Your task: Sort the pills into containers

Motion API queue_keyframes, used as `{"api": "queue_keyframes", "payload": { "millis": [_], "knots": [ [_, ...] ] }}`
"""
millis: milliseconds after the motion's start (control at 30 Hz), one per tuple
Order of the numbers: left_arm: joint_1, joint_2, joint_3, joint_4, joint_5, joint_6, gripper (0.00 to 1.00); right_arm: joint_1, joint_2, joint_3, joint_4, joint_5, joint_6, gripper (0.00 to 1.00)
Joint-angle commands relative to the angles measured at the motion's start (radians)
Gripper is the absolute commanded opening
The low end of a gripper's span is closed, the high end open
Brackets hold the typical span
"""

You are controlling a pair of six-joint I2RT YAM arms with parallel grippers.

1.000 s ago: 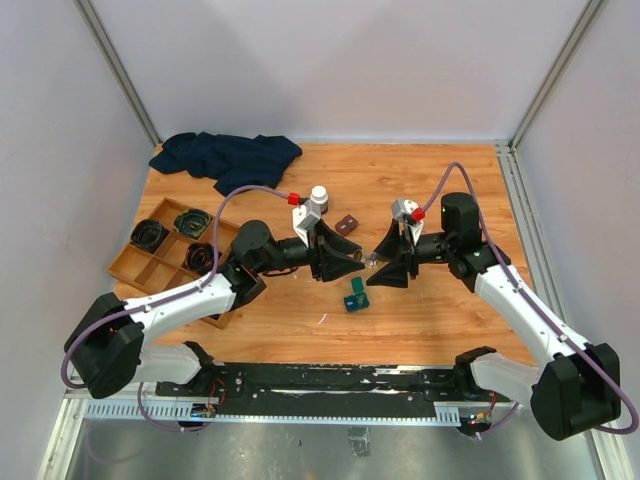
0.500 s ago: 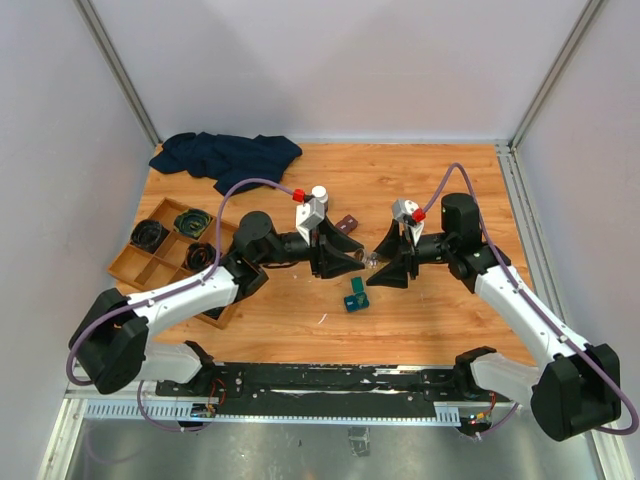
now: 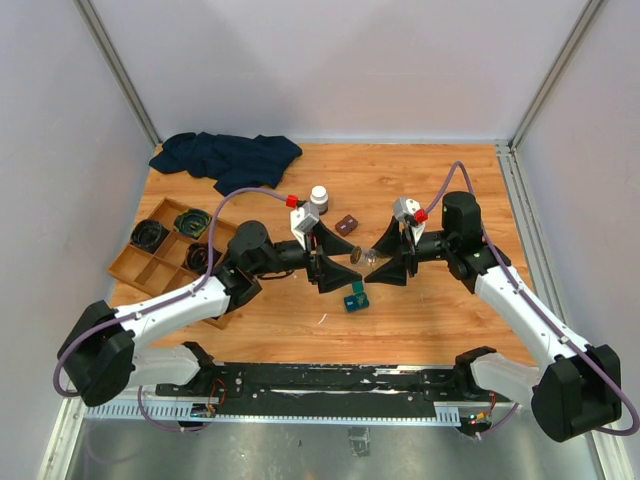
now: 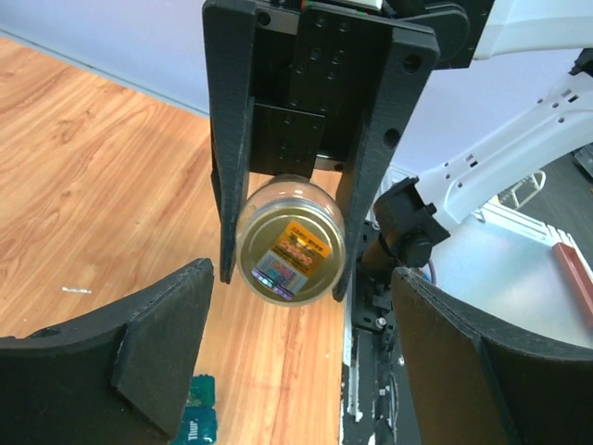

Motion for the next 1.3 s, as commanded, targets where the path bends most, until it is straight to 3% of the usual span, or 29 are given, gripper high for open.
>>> {"api": "queue_keyframes", "payload": {
  "millis": [0,100,200,433,733,867,1033,1267],
  "knots": [
    [-0.006,-0.07,-0.046,0.052,-0.035,-0.013,0.83,-0.004,-0.014,0.033,0.028,-0.033,-0.013,0.01],
    [-0.006,-0.122,-0.102,0.11,-0.065,-0.032,0.95,-0.006,-0.017,0.033,0.028,-0.035,-0.014,0.0],
    [-0.006,-0.174,-0.168,0.186,-0.119,-0.067,0.99,-0.007,-0.018,0.033,0.026,-0.039,-0.02,0.01],
    [-0.005,-0.257,-0.281,0.331,-0.252,-0.252,0.99,-0.008,-0.023,0.036,0.01,-0.046,-0.041,0.01],
    [-0.005,-0.22,-0.321,0.513,-0.275,-0.569,0.95,-0.015,-0.022,0.042,-0.008,-0.05,-0.061,0.01],
    [-0.017,-0.22,-0.316,0.424,-0.372,-0.616,0.9,-0.02,-0.02,0.04,-0.009,-0.05,-0.064,0.01],
    [-0.08,-0.243,-0.277,0.255,-0.528,-0.52,0.91,-0.025,-0.014,0.04,-0.014,-0.05,-0.069,0.0],
    [-0.127,-0.23,-0.162,0.035,-0.635,-0.425,0.85,-0.025,-0.005,0.042,-0.028,-0.047,-0.085,0.01]
  ]
}}
